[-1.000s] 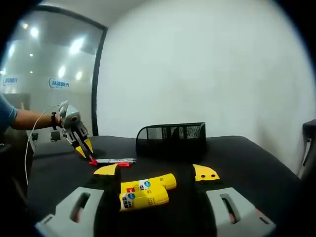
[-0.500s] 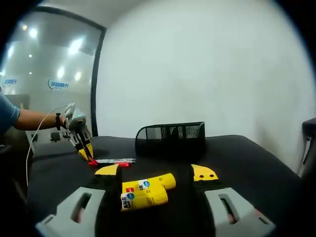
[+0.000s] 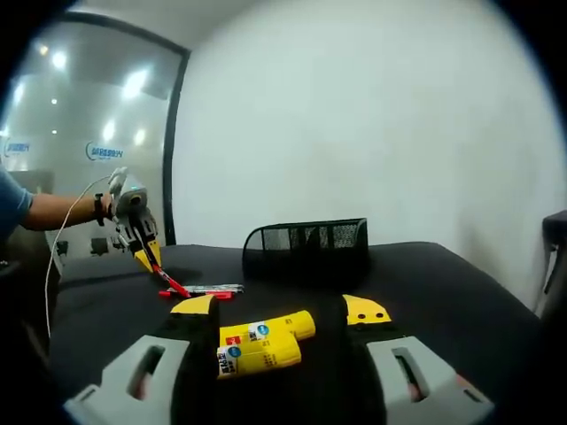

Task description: Pick up pens and glue sticks and place them into the holder.

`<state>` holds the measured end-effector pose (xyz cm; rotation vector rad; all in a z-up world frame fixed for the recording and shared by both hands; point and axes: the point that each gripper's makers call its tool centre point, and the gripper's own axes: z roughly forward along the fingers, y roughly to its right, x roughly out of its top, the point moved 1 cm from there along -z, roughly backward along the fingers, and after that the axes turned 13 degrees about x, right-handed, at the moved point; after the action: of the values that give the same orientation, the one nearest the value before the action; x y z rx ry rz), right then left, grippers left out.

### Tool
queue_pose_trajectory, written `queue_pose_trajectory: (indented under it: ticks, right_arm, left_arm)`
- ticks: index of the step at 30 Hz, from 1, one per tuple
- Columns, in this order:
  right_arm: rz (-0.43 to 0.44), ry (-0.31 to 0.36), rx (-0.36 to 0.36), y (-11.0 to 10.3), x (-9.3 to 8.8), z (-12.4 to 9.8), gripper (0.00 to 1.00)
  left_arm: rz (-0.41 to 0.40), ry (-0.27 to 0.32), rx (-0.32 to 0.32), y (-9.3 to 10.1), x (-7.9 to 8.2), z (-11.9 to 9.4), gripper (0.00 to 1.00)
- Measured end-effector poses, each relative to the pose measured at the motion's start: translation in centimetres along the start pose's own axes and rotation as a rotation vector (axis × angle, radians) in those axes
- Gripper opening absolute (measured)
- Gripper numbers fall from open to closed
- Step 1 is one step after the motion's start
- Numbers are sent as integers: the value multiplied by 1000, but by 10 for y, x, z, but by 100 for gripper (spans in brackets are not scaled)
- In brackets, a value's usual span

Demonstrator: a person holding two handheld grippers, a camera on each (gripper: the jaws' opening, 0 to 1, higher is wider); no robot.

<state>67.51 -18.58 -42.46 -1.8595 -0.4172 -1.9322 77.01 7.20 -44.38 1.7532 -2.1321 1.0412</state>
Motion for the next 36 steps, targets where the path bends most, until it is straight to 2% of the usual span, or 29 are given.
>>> queue_pose_trajectory:
  ticks: [6, 11, 14, 16, 20, 23, 25, 27, 29, 31, 32, 36]
  right_arm:
    - [2, -1, 0, 2, 0, 0, 50]
    - [-1, -2, 4, 1, 0, 0, 50]
    - [-36, -19, -1, -1, -1, 0, 50]
    - [-98, -11, 4, -7, 5, 1, 50]
    - [-391, -102, -20, -28, 8, 10, 44]
    - [-483, -95, 71, -71, 16, 28, 44]
    - [-542, -136, 130, -94, 17, 40, 44]
    - [-638, -160, 150, -112, 22, 54, 44]
    - [-733, -184, 136, -121, 27, 64, 42]
    - [-886, -246, 85, -123, 29, 73, 39]
    - [-935, -266, 58, -123, 29, 76, 38]
    - [-1042, -263, 25, -131, 33, 82, 28]
  left_arm:
    - [-9, 116, 29, 2, 34, -17, 4]
    - [8, 141, 43, 7, 46, -26, 4]
    - [8, 145, 52, 8, 50, -27, 4]
    - [-13, 155, 62, 9, 56, -28, 4]
    - [-29, 167, 68, 13, 66, -29, 4]
    - [-22, 176, 71, 18, 74, -31, 4]
    - [-18, 181, 69, 21, 78, -32, 4]
    - [-9, 183, 73, 24, 83, -35, 4]
    - [-5, 190, 72, 28, 88, -37, 4]
    - [-7, 198, 73, 30, 92, -39, 4]
    - [-9, 199, 72, 31, 94, -39, 4]
    - [0, 200, 75, 35, 101, -42, 4]
